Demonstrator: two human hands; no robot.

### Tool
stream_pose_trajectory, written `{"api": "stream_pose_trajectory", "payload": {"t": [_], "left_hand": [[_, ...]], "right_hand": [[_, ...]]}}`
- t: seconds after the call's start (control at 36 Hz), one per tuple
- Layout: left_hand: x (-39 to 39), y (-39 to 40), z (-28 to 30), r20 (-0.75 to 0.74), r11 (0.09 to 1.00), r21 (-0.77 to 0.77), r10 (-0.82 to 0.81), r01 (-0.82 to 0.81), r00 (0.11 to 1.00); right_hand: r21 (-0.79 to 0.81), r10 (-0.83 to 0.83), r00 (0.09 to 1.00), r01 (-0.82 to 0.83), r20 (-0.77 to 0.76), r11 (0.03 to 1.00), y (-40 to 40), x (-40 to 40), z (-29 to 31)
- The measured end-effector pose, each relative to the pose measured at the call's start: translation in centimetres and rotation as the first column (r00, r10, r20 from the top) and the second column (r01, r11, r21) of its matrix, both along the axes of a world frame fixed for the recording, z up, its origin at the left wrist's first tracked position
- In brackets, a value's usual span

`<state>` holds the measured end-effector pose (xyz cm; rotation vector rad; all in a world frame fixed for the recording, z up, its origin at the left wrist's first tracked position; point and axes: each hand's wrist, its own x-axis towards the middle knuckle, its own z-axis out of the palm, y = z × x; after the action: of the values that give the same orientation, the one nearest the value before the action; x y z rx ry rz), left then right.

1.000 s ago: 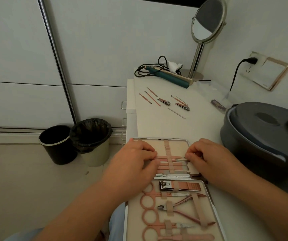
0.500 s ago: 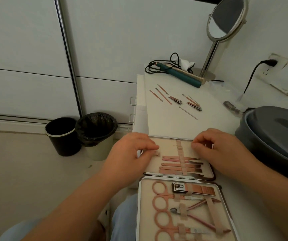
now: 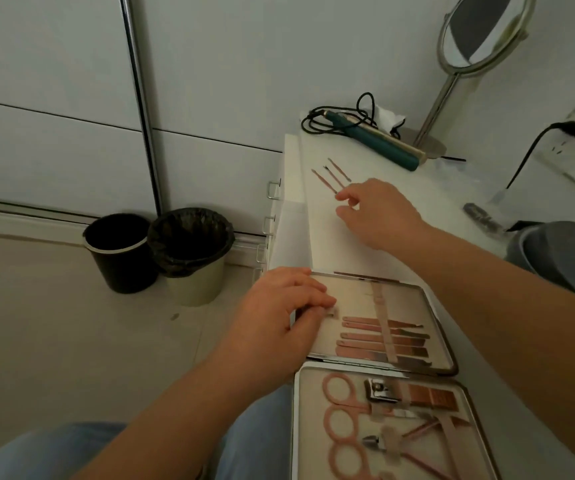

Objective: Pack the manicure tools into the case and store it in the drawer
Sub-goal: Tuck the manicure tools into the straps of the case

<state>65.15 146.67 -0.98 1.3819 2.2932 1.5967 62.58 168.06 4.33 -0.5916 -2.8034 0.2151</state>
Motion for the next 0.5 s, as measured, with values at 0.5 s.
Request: {"api": "stream_pose_trajectory", "payload": {"t": [0.5], "left_hand": [[-0.1,0.0,-0.9,0.033,0.997,0.081,-0.008,0.005,0.999]], "right_hand": [[0.112,-0.131,0.969,0.110,0.208,0.988,1.7,-3.3,-0.1]]}}
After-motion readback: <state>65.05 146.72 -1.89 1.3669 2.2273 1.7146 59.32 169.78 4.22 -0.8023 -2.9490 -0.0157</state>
